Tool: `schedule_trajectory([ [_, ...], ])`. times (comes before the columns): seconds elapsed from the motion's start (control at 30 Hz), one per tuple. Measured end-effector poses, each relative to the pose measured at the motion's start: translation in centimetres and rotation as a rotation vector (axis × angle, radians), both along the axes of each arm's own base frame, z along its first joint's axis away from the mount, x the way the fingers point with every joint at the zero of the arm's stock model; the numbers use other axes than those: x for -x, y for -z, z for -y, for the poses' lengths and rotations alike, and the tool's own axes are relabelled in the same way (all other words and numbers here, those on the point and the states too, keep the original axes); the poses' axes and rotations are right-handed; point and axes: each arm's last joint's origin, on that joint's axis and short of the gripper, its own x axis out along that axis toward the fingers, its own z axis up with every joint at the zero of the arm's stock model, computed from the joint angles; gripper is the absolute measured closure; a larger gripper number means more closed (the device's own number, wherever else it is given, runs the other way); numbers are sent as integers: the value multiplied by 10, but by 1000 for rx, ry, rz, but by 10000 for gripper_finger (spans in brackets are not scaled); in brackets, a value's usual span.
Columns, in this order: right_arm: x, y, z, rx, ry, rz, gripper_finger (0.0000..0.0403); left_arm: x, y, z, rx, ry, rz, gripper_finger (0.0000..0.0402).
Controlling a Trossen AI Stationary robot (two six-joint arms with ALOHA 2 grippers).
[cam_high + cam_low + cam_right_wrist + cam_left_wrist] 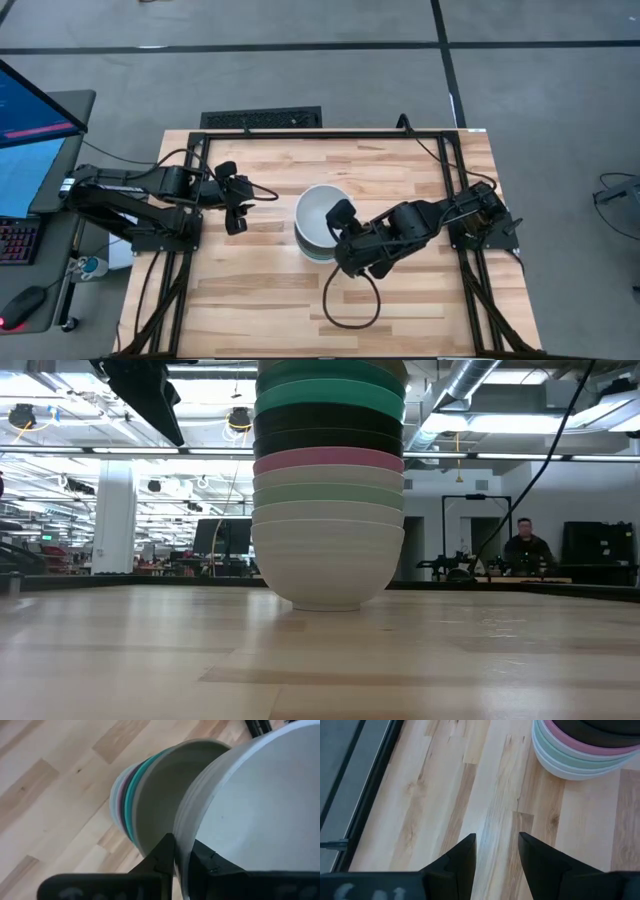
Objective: Nest bowls inside each other
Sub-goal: Stack the white bowl on the top of the brown bowl
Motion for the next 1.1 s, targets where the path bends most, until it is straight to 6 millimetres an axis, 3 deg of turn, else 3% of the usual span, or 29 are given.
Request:
schedule_trajectory([
  [0.73,0,1,2,-39,-11,-24,346,0,0,0,0,0,0,262],
  [0.9,-2,0,1,-64,25,0,313,0,0,0,0,0,0,262],
  [1.1,-3,0,4,-60,35,6,240,0,0,0,-1,0,0,262],
])
